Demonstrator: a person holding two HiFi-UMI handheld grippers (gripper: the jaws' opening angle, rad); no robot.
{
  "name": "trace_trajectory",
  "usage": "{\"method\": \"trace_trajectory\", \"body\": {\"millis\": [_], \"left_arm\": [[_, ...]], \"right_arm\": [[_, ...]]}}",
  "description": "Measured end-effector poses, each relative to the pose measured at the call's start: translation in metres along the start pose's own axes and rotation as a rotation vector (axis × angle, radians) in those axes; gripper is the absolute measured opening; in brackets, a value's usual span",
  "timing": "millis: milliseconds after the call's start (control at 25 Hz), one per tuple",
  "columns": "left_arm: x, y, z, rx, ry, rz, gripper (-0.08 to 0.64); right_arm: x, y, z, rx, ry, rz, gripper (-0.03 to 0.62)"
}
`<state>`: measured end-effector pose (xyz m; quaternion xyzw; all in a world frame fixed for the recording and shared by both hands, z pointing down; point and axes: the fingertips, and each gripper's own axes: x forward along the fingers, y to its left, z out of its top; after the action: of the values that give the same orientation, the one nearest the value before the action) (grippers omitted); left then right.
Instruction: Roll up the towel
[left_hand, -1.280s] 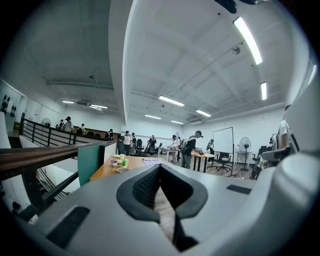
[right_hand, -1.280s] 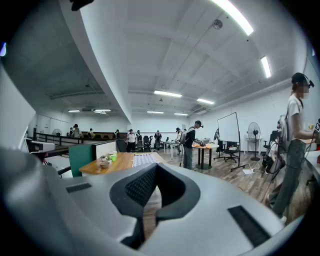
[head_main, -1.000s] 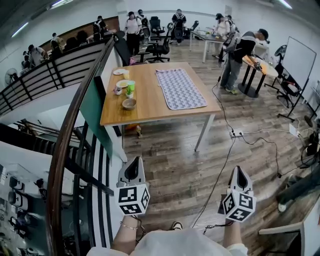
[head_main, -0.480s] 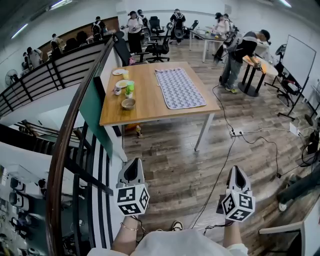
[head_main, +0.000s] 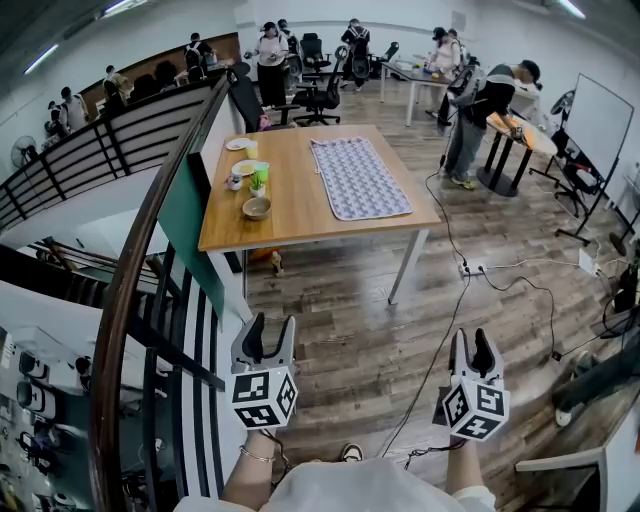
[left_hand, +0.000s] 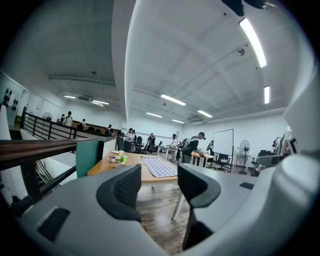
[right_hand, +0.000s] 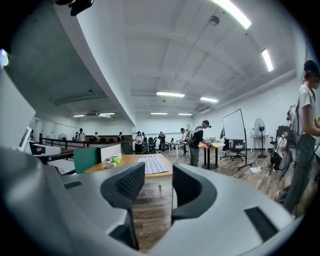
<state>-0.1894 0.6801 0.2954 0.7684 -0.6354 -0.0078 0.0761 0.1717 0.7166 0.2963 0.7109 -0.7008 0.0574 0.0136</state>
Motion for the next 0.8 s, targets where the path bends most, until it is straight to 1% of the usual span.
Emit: {"method": "trace_trajectory", "body": {"millis": [80,160,240,320,400,480,600,800], "left_arm": [[0.003,0.000,-0.001,-0.001,0.000,-0.007,0.264],[0.006,0.000,-0.002,0.000,-0.004,-0.011,0.297],[0.010,0.000,-0.001,0.004,-0.017,-0.004,0.351],[0.014,0.000,-0.001,0.008,-0.025,0.011,0.419],[0.018,0.000,-0.001,0.013,-0.027,0.023,0.473],[0.021,-0.001,-0.001,0.016,-0.033,0.029,0.502],[0.026,-0.002,-0.002,0.002,-0.040,0.027,0.526],[0.034,-0.007,-0.009,-0.010,-0.022,0.031,0.528]], "right_arm": [[0.002,-0.001,0.000,0.000,-0.010,-0.003,0.207],[0.005,-0.001,-0.002,-0.004,-0.015,-0.004,0.263],[0.009,-0.002,-0.004,-0.014,-0.013,-0.003,0.309],[0.013,-0.003,-0.004,-0.021,-0.021,-0.007,0.387],[0.016,-0.007,-0.003,-0.020,-0.039,-0.020,0.467],[0.017,-0.011,-0.002,-0.013,-0.055,-0.034,0.514],[0.021,-0.014,-0.002,-0.002,-0.065,-0.046,0.548],[0.032,-0.023,-0.008,0.022,-0.050,-0.044,0.551]]}}
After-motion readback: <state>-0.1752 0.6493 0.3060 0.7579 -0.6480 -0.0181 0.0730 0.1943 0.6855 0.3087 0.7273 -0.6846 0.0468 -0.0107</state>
